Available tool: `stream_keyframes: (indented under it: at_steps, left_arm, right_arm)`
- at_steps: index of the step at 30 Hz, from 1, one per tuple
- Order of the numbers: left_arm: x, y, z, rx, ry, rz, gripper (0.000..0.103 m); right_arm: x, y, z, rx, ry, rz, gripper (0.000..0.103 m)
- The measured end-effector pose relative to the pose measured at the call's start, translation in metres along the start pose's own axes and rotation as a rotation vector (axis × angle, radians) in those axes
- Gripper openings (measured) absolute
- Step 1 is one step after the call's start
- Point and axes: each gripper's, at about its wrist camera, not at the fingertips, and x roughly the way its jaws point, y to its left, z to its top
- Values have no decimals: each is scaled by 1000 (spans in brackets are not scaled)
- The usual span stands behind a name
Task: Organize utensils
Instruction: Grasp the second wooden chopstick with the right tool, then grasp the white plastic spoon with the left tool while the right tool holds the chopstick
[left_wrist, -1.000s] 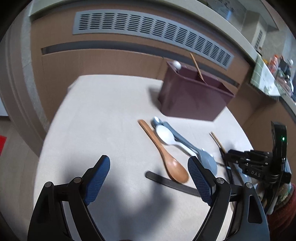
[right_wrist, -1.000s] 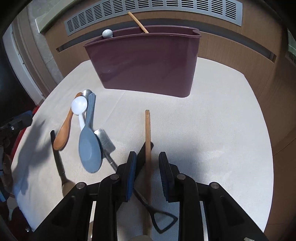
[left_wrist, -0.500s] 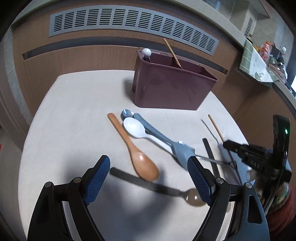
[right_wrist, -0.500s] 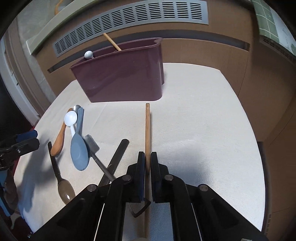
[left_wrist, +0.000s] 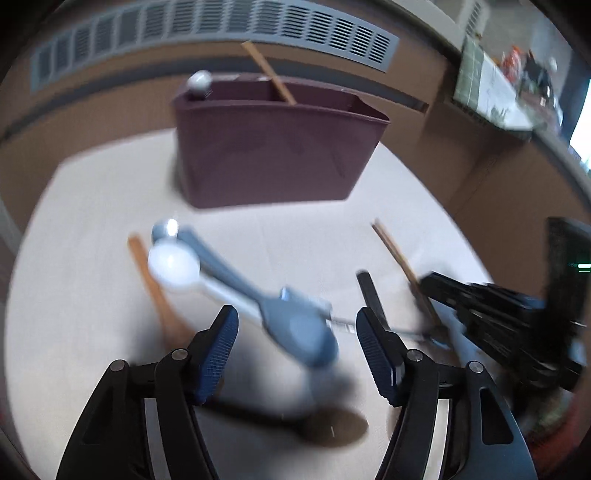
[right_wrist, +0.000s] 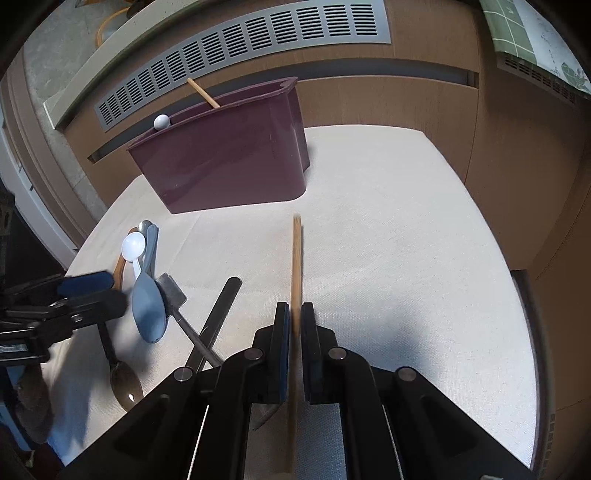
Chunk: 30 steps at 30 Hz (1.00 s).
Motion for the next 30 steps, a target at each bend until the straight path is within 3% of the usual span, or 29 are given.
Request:
stream_keyframes:
  at_steps: [2,4,10,13,16,17,24,25,26,30]
  left_arm:
    - [10,-15,3,83,-26,92,67]
    - [14,-18,1,125,-32,129,67]
    - [0,15,-23,118,-14,86,67]
    - [-8,36,-31,124,-12,104,67]
    - [-11,57,-34,80,15,115,66]
    - [-12,65,-34,54,19,105,66]
    - [-23,76,-15,-104,20,-77,66]
    - [-20,75,-12,-123,30,-97,66]
    - [-15,74,-8,-153,45,-119,66]
    - [5,61,3,-211,100,-154,57]
  right_arm:
    - [-1,-1,0,5,-4,-6,6]
    - [-2,-2,-1,9,-6,-13,6]
    - [2,1,0,-8,24,-16,6]
    - [4,5,2,-32,38,-22,8]
    - [9,10,7,-63,57,-54,17]
    - [11,12,9,-73,69,-59,21]
    - [29,24,19,-135,113,-79,22]
    - [31,25,19,-145,112,-80,21]
    - [31,26,18,-158,107,-101,7]
    - [23,18,16,-132,94,-93,5]
